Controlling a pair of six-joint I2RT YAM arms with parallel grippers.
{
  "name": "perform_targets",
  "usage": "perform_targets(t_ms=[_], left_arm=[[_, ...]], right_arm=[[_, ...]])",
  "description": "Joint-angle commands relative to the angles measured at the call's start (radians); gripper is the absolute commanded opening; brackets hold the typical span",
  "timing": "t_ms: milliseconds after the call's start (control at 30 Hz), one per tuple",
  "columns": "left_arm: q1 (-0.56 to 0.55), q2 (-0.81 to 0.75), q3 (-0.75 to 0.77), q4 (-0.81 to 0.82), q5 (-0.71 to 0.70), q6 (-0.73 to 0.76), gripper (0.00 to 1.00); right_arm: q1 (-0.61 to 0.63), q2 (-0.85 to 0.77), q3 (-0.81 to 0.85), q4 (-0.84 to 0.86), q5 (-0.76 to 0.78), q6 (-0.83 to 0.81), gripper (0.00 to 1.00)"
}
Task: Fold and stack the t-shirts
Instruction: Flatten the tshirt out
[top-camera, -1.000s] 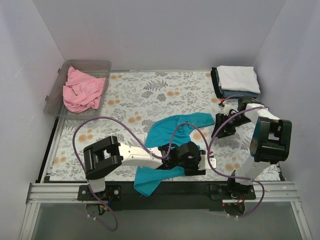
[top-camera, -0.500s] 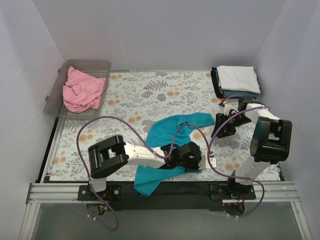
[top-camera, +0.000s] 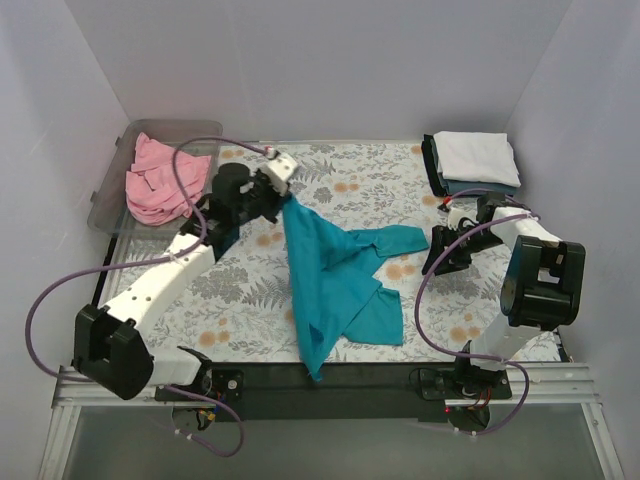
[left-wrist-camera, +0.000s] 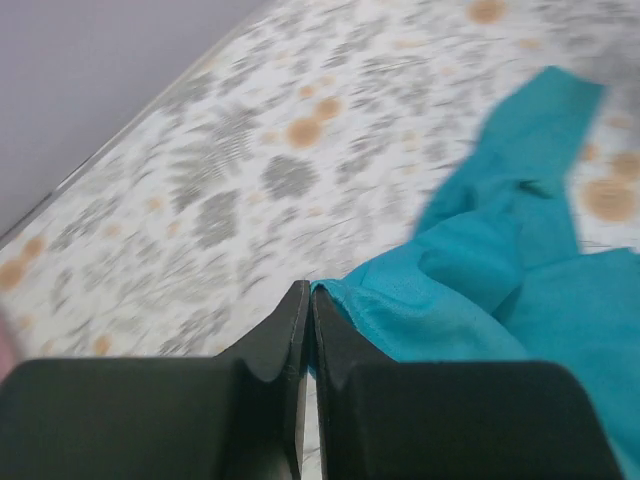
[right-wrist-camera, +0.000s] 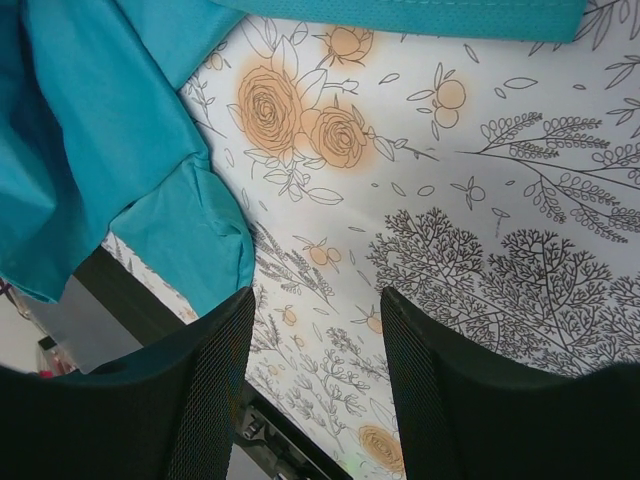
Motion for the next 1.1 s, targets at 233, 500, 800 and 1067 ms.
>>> perform_targets(t_ms=[233, 500, 800, 1067], left_arm=[[0.494, -0.048, -0.129, -0.273, 0.158, 0.147, 0.0], [0.557, -0.088, -0.267, -0.315, 0.12, 0.198, 0.0], [0.557, -0.007, -0.213, -0.318, 0.117, 0.126, 0.0], [0.557, 0.056, -0.164, -0.312, 0.14, 0.052, 0.0]], right_arm=[[0.018, -0.009, 0.051, -0.08, -0.045, -0.057, 0.59], [0.257, 0.039, 0.029, -0.021, 0.064, -0.058, 0.61], [0.429, 0.175, 0.074, 0.102, 0.144, -0.004, 0.63], [0.459, 0.219, 0.114, 0.112, 0.155, -0.023, 0.02]])
